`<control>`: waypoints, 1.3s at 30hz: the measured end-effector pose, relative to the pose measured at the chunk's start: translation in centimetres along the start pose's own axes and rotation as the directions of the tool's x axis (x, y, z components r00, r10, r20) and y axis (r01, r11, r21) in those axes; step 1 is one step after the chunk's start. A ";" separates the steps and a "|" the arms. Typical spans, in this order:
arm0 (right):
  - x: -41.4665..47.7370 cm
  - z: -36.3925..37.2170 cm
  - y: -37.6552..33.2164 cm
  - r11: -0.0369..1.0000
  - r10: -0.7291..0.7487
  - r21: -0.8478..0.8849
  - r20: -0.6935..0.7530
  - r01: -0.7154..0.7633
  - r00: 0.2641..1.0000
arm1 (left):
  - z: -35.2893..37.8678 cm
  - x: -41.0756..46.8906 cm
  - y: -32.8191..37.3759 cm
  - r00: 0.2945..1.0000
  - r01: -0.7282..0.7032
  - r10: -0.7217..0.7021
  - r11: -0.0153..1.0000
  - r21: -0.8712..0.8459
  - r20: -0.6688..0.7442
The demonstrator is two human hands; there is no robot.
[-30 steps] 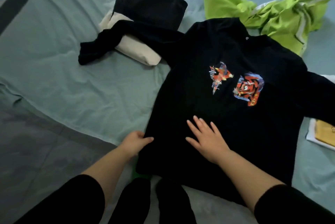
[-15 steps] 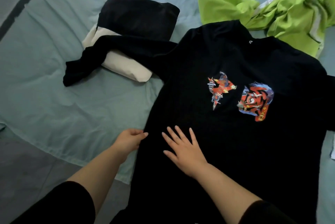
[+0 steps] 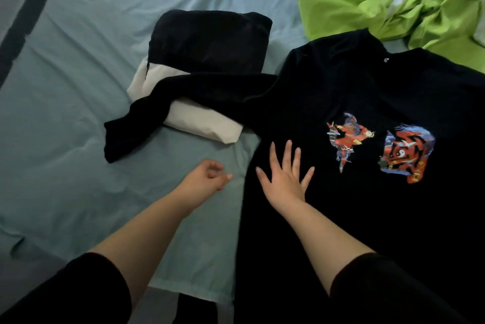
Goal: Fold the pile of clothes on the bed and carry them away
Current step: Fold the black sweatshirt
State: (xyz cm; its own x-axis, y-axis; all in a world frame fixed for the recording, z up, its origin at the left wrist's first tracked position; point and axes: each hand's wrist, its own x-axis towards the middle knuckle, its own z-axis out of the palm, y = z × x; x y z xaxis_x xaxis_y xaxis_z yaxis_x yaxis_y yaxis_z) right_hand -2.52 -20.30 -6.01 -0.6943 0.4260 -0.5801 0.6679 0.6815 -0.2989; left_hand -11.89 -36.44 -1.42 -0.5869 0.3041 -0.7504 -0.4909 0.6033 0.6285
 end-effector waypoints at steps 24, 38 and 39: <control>3.6 -2.9 -4.2 0.963 0.157 -0.261 0.331 -0.070 0.931 | -23.9 3.4 0.1 0.696 -0.139 0.341 0.927 0.348 -0.631; 3.8 -2.8 -4.1 0.950 0.170 -0.305 0.325 -0.067 0.930 | -24.8 3.6 -5.5 0.892 0.113 0.099 0.896 0.429 -0.441; 3.8 -2.9 -4.1 0.953 0.165 -0.294 0.326 -0.066 0.931 | -24.7 3.7 -5.8 0.922 0.148 0.106 0.790 0.594 -0.371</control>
State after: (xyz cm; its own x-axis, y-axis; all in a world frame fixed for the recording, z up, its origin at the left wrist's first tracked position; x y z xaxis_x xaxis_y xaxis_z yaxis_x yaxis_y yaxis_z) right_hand -8.69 -19.74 -4.75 -0.4491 0.3152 -0.8360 0.6037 0.7969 -0.0239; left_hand -27.13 -57.04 -2.77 -0.8325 0.0707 -0.5495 -0.0925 0.9602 0.2637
